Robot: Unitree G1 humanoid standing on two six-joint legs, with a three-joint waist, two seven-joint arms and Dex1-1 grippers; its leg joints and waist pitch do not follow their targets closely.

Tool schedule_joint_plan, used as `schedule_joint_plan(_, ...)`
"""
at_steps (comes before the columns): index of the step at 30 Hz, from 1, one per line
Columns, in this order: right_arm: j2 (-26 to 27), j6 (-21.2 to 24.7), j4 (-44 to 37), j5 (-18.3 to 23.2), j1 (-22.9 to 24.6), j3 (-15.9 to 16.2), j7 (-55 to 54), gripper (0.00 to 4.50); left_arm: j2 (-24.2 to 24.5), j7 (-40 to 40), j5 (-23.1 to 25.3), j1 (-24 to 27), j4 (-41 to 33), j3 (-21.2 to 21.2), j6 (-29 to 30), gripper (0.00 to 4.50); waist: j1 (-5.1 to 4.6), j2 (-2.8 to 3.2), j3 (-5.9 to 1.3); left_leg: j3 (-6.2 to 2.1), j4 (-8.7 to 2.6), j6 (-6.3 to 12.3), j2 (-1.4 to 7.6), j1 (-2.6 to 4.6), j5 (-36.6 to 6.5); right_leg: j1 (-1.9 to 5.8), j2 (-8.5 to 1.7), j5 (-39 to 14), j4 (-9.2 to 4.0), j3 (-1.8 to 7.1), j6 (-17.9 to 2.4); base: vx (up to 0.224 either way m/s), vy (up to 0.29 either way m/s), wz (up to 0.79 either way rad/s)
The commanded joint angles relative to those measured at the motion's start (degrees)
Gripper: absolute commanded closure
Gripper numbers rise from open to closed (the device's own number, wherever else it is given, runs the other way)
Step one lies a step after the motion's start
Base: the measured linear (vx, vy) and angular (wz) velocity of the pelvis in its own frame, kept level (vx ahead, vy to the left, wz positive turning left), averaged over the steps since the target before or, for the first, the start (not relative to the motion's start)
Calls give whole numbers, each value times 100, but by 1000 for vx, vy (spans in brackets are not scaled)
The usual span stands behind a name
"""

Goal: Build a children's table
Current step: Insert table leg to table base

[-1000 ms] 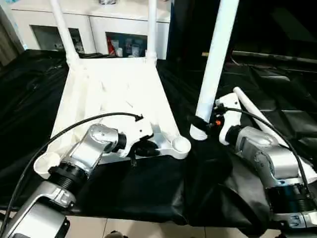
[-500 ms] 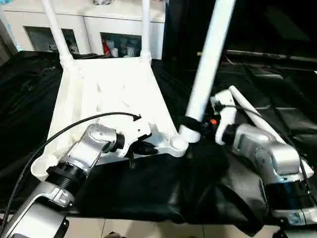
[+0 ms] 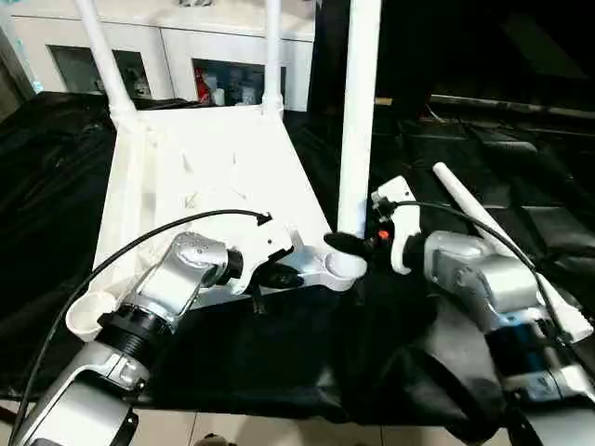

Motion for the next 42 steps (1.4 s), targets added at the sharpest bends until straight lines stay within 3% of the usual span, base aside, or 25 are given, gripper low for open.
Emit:
schedule_joint_plan(1,-12,-78,246,-68,-104,-28,11,257,-81,-53,-141,19,-148,152,-9,450,23,0,-418,28,-410,-135,58,111,-1443,232,-195,-1374,-395,137,-1130,0,0,0)
schedule_joint_plan(12,152,-255,793,183,-39,-275,309,257,-135,94,-53,-13,-34,143,-15,450,25,-22,-415,27,-416,-109,63,113,-1516,239,-201,-1515,-409,132,-1134,0,0,0)
schedule_joint_plan(15,195,-410,959,154,95,-331,285,257,-143,153,-56,-30,-25,179,-6,450,26,25,-414,24,-418,-135,66,123,-1575,226,-204,-1502,-414,134,-1149,0,0,0)
schedule_joint_plan(20,256,-764,1073,77,312,-372,257,257,-145,245,-29,-54,26,209,-33,450,21,25,-408,15,-432,-153,61,128,-1780,227,-196,-1638,-437,127,-1149,0,0,0)
schedule_joint_plan(21,302,-945,1147,43,387,-404,224,257,-136,276,-28,-74,40,238,-27,450,36,88,-410,1,-436,-175,62,133,-1820,225,-205,-1676,-432,126,-1145,0,0,0)
schedule_joint_plan(22,353,-1101,1223,31,457,-463,176,257,-129,290,-26,-90,44,258,-18,450,25,67,-406,11,-436,-177,62,128,-1862,214,-203,-1691,-454,131,-1132,0,0,0)
schedule_joint_plan(23,411,-1301,1304,12,536,-526,104,257,-121,315,-27,-100,46,286,-14,450,33,107,-404,-2,-439,-199,57,144,-1981,203,-206,-1783,-462,126,-1124,0,0,0)
schedule_joint_plan(24,452,-1431,1365,17,587,-576,54,257,-115,324,-24,-98,41,299,-7,450,26,80,-408,2,-440,-199,60,138,-2003,206,-207,-1788,-473,127,-1117,0,0,0)
schedule_joint_plan(25,497,-1523,1422,52,642,-631,30,257,-102,318,-25,-98,31,308,0,450,29,114,-410,-16,-449,-217,58,135,-2033,213,-207,-1798,-457,121,-1128,0,0,0)
schedule_joint_plan(26,524,-1578,1458,76,674,-665,18,257,-93,311,-25,-98,24,313,6,450,17,96,-407,-12,-452,-212,59,138,-2076,204,-193,-1778,-466,120,-1138,0,0,0)
schedule_joint_plan(27,556,-1668,1504,90,710,-688,10,257,-83,300,-27,-108,33,318,9,450,22,138,-406,-23,-456,-220,57,144,-2107,206,-190,-1772,-457,117,-1149,0,0,0)
schedule_joint_plan(33,687,-1922,1561,121,925,-763,-15,258,-53,291,7,-154,138,321,-24,450,9,140,-411,-29,-467,-205,58,147,-2286,210,-179,-1716,-467,110,-1205,0,0,0)
schedule_joint_plan(42,717,-2283,1463,67,1250,-769,77,259,-63,290,50,-156,167,323,-26,450,16,196,-411,-30,-483,-186,63,153,-2368,196,-181,-1778,-493,115,-1184,0,0,0)
